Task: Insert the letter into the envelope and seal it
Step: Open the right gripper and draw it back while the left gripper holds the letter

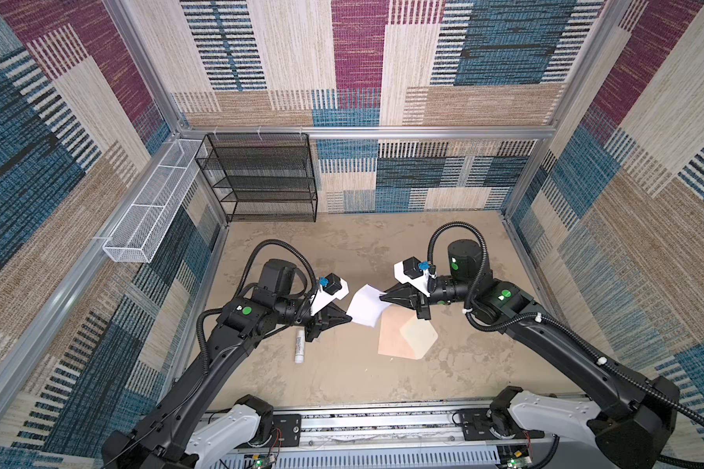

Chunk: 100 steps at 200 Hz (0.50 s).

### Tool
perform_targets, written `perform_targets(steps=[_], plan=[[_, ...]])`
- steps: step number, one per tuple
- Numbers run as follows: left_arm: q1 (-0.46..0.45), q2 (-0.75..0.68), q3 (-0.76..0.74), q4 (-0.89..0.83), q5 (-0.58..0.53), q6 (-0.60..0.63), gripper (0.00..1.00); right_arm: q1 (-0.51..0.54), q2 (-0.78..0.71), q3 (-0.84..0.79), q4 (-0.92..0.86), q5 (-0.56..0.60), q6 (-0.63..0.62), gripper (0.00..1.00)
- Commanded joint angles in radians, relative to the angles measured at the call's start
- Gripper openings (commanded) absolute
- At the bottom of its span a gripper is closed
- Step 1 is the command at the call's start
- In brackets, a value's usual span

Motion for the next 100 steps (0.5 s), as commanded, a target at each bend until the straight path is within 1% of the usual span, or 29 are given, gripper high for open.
perform_targets(steps=[1,8,19,43,64,71,100], plan=[[0.004,0.013,0.012,-0.011,-0.028,-0.025,0.0,0.0,-0.016,-0.01,0.05,0.04,0.012,0.42],[0.005,0.02,0.017,-0.018,-0.036,-0.027,0.0,0.0,-0.016,-0.011,0.05,0.049,0.017,0.49],[0.009,0.025,0.022,-0.028,-0.052,-0.031,0.0,0.0,-0.015,-0.01,0.049,0.062,0.022,0.57],[0.02,0.028,0.022,-0.022,-0.076,-0.047,0.0,0.0,-0.022,-0.015,0.064,0.103,0.036,0.69],[0.04,0.027,0.017,-0.013,-0.091,-0.066,0.0,0.0,-0.03,-0.018,0.079,0.158,0.054,0.86],[0.05,0.025,0.015,-0.012,-0.097,-0.071,0.0,0.0,-0.033,-0.015,0.08,0.183,0.062,0.88],[0.116,0.024,0.01,-0.002,-0.132,-0.126,0.0,-0.004,-0.053,-0.027,0.106,0.25,0.064,0.88]])
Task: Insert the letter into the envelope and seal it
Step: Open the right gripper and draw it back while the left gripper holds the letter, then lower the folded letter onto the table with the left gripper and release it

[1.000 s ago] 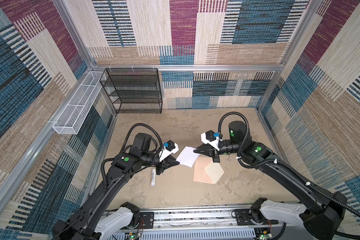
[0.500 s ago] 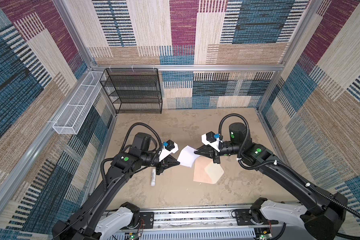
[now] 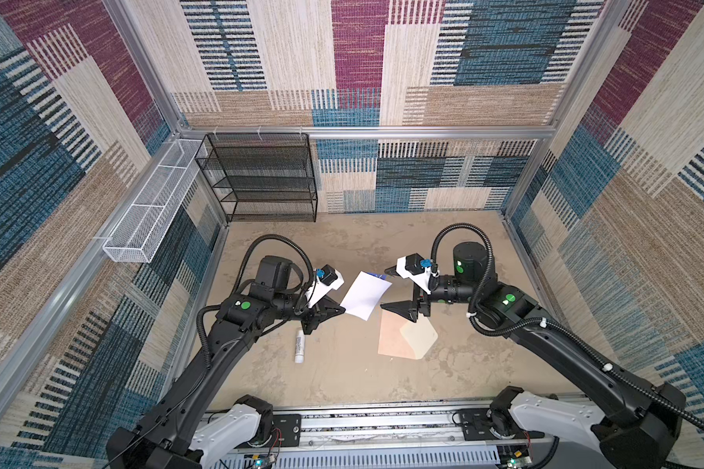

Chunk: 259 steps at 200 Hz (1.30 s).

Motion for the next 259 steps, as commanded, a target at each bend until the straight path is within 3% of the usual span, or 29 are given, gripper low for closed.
perform_targets(steps=[1,39,69,112,146,204,259], plan=[[0.042,-0.004,-0.003,0.009,-0.04,-0.066,0.0,-0.005,-0.02,-0.011,0.069,0.086,0.019,0.88],[0.077,0.035,0.008,0.056,-0.126,-0.235,0.0,-0.02,-0.039,-0.053,0.109,0.162,0.038,0.88],[0.098,0.144,0.08,0.02,-0.12,-0.349,0.0,-0.026,-0.037,-0.076,0.15,0.221,0.073,0.87],[0.114,0.288,0.135,0.045,-0.083,-0.535,0.0,-0.026,-0.014,-0.135,0.258,0.32,0.235,0.84],[0.118,0.325,0.074,0.178,-0.11,-0.705,0.0,-0.026,-0.014,-0.19,0.323,0.442,0.332,0.81],[0.133,0.487,0.05,0.244,-0.095,-0.826,0.0,-0.026,-0.019,-0.268,0.377,0.498,0.449,0.79],[0.189,0.632,0.107,0.225,-0.1,-0.792,0.0,-0.026,-0.053,-0.324,0.365,0.626,0.509,0.8]])
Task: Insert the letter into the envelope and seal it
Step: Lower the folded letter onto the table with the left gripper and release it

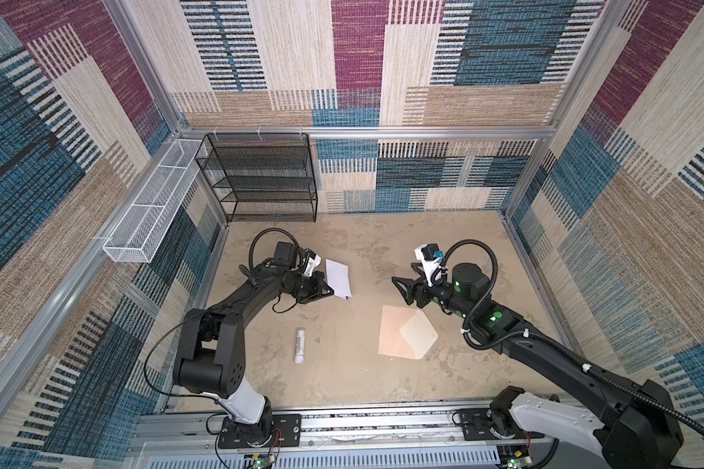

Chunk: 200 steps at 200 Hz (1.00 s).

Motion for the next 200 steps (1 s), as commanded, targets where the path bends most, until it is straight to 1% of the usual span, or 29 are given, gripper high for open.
perform_targets(steps=[1,20,47,72,87,112,133,143,163,200], plan=[[0.023,0.041,0.032,0.006,0.007,0.013,0.0,0.002,-0.019,-0.019,0.029,0.079,0.054,0.8],[0.045,0.09,0.063,-0.016,0.015,0.045,0.0,0.002,-0.039,-0.041,0.021,0.122,0.091,0.8],[0.077,0.157,0.086,-0.025,0.059,0.069,0.0,0.002,-0.059,-0.07,0.018,0.161,0.126,0.8],[0.098,0.213,0.11,-0.056,0.101,0.103,0.0,0.002,-0.059,-0.081,0.017,0.179,0.142,0.8],[0.104,0.24,0.127,-0.091,0.108,0.133,0.0,0.002,-0.048,-0.08,0.015,0.183,0.143,0.8],[0.11,0.257,0.141,-0.142,0.092,0.177,0.0,0.002,-0.027,-0.077,0.013,0.194,0.148,0.8],[0.115,0.264,0.151,-0.177,0.044,0.205,0.01,0.002,-0.008,-0.074,0.019,0.202,0.155,0.8],[0.116,0.266,0.162,-0.195,0.019,0.218,0.05,0.002,0.001,-0.07,0.02,0.201,0.155,0.8],[0.122,0.278,0.185,-0.224,-0.006,0.228,0.12,0.002,0.019,-0.057,0.014,0.204,0.153,0.8],[0.129,0.301,0.218,-0.246,-0.025,0.226,0.33,0.002,0.041,-0.033,-0.012,0.224,0.148,0.8]])
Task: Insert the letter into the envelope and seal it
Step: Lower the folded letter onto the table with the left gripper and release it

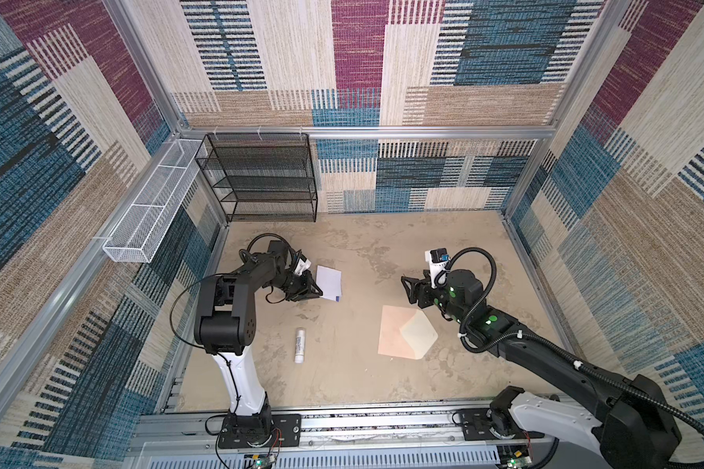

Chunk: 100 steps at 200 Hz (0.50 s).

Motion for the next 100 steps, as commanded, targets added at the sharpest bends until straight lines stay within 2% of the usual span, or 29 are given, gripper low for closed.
perform_targets(steps=[1,20,65,79,100], plan=[[0.005,0.01,0.021,-0.043,-0.025,0.029,0.34,0.002,0.009,0.021,-0.005,0.026,0.006,0.8],[0.008,0.01,0.033,-0.055,-0.029,0.029,0.48,0.002,0.014,0.033,-0.029,0.037,0.018,0.8],[0.011,-0.045,0.062,-0.096,-0.037,0.036,0.63,0.0,0.011,0.067,-0.137,0.075,0.088,0.81],[0.011,-0.079,0.068,-0.115,-0.047,0.036,0.69,-0.006,0.006,0.067,-0.176,0.077,0.136,0.81],[0.011,-0.149,0.056,-0.131,-0.084,0.014,0.71,-0.03,-0.01,0.054,-0.223,0.063,0.236,0.8]])
